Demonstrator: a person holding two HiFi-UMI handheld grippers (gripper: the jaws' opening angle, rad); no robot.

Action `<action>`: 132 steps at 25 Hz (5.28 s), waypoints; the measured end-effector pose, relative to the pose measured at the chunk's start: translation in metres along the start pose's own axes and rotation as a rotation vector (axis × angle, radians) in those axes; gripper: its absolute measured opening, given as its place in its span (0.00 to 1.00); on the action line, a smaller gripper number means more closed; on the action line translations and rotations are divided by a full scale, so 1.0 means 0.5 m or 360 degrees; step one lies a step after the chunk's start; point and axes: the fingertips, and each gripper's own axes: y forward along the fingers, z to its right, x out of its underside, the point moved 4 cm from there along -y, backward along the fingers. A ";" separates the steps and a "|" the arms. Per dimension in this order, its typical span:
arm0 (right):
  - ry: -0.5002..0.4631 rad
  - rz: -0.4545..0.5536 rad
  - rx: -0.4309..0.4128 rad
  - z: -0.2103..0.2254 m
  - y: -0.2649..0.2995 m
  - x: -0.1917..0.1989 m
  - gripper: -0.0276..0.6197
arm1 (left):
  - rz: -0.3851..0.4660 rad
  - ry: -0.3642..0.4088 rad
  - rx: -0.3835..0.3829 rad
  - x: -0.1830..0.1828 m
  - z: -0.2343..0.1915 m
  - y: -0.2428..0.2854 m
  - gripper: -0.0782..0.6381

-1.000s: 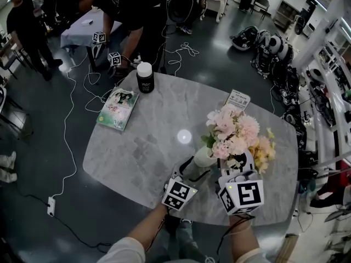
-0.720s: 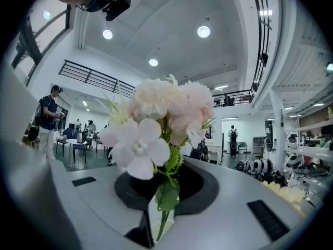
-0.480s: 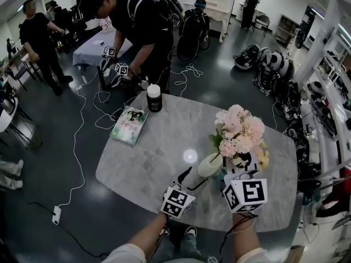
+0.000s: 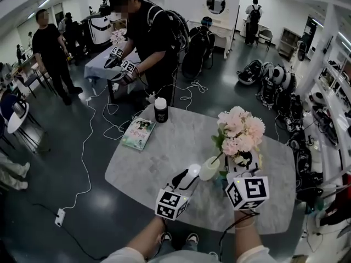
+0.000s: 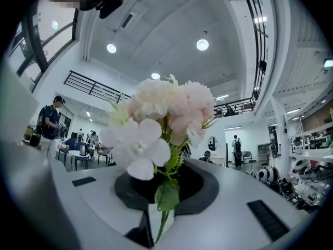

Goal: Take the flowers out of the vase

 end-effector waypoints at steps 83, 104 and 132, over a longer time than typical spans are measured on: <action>0.0961 -0.1206 -0.0279 -0.315 0.110 0.683 0.12 | -0.0445 -0.0327 -0.0555 0.291 -0.274 -0.134 0.12; 0.0906 -0.1223 -0.0197 -0.307 0.092 0.653 0.35 | -0.0404 -0.0313 -0.0542 0.270 -0.252 -0.151 0.12; 0.0823 -0.1197 -0.0097 -0.234 -0.021 0.553 0.40 | -0.0242 -0.0300 -0.0564 0.165 -0.156 -0.181 0.12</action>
